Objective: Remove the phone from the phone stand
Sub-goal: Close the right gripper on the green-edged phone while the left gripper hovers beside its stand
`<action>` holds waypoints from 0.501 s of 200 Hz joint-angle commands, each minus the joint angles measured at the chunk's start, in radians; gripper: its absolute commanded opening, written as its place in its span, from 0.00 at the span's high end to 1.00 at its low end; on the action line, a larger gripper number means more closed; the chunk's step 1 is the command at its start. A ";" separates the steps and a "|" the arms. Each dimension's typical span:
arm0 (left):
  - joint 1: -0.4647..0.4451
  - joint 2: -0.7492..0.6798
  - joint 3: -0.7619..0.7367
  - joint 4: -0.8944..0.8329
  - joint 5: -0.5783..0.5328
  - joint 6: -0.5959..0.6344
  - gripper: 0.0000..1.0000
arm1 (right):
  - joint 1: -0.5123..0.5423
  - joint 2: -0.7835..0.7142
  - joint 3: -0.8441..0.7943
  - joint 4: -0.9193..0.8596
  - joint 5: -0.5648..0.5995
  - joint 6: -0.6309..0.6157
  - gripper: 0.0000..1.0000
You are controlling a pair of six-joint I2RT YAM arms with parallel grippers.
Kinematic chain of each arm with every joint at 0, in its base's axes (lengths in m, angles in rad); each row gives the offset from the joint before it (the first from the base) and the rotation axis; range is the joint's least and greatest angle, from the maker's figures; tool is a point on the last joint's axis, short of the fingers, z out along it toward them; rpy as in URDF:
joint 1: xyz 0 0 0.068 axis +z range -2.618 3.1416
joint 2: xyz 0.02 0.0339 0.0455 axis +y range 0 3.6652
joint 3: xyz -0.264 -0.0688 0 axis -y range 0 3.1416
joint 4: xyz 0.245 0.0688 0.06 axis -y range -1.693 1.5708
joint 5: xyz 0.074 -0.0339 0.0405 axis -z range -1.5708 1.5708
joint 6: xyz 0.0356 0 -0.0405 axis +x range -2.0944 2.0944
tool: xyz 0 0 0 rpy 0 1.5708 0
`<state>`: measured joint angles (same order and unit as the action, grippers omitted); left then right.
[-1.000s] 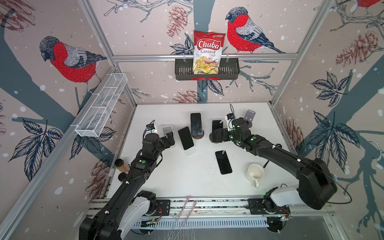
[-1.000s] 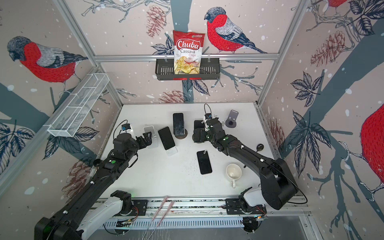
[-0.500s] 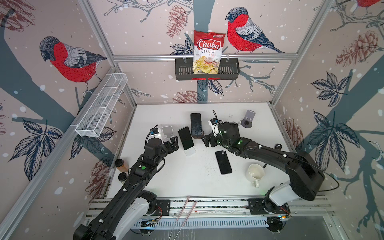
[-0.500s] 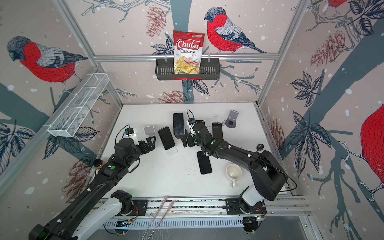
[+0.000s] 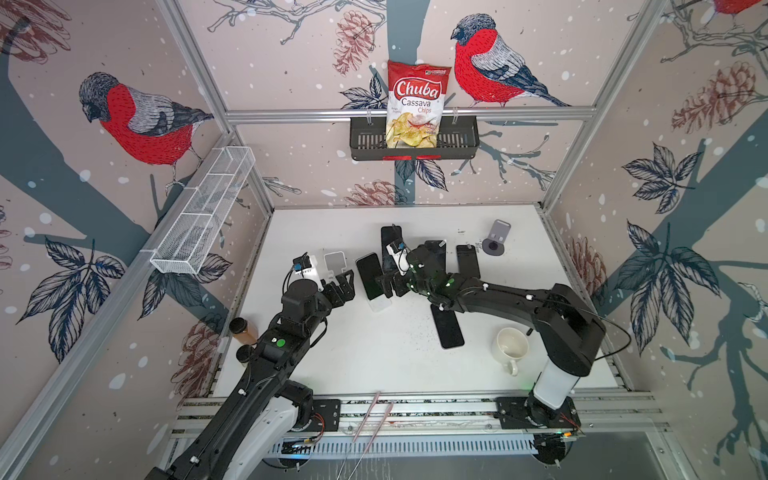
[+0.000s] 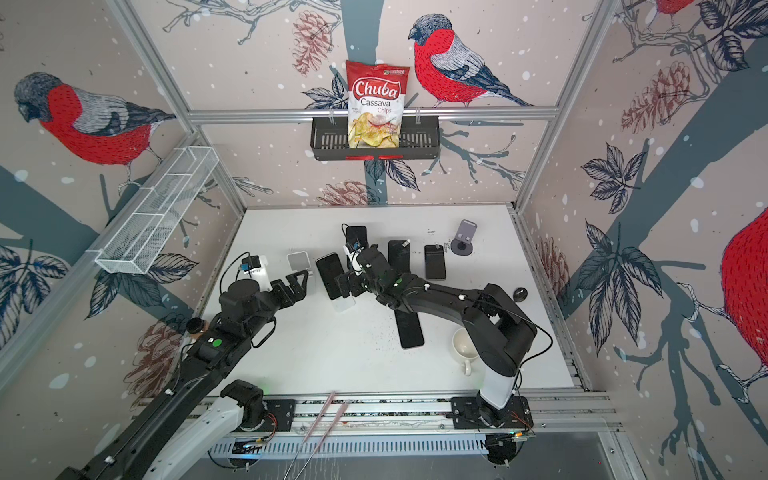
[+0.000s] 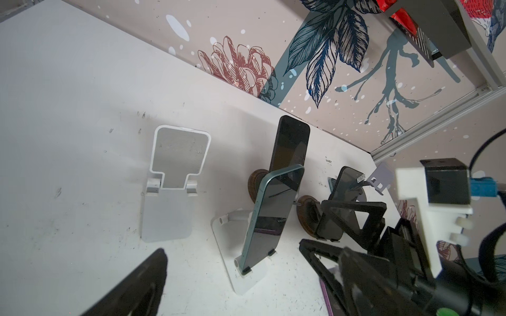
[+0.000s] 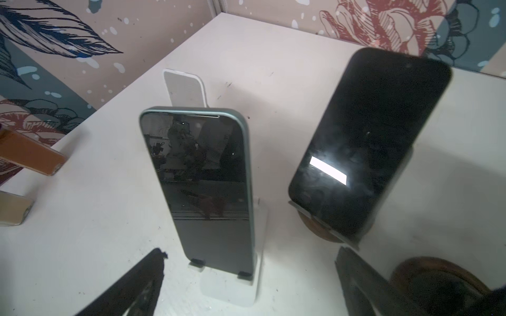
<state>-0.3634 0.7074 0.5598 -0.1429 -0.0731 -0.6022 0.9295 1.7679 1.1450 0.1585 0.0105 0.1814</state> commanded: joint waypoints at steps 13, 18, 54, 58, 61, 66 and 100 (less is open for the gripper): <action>-0.003 0.006 0.014 -0.021 -0.012 0.007 0.04 | 0.031 0.051 0.044 0.056 0.032 -0.009 0.01; -0.003 0.007 0.012 -0.018 -0.009 0.008 0.03 | 0.033 0.060 0.052 0.057 0.038 -0.007 0.01; -0.003 -0.006 0.001 0.000 0.013 0.020 0.03 | 0.043 0.101 0.075 0.088 0.059 0.006 0.01; -0.004 -0.008 0.000 0.003 0.016 0.022 0.03 | 0.042 0.104 0.077 0.090 0.059 0.008 0.01; -0.004 -0.008 -0.001 0.003 0.016 0.024 0.03 | 0.042 0.106 0.079 0.092 0.059 0.007 0.01; -0.003 -0.012 -0.002 0.007 0.019 0.025 0.03 | 0.042 0.109 0.080 0.095 0.055 0.007 0.01; -0.003 -0.021 -0.020 0.034 0.046 0.039 0.03 | 0.049 0.122 0.087 0.118 0.034 -0.006 0.01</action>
<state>-0.3634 0.6937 0.5491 -0.1577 -0.0528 -0.5911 0.9730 1.8832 1.2209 0.2245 0.0517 0.1829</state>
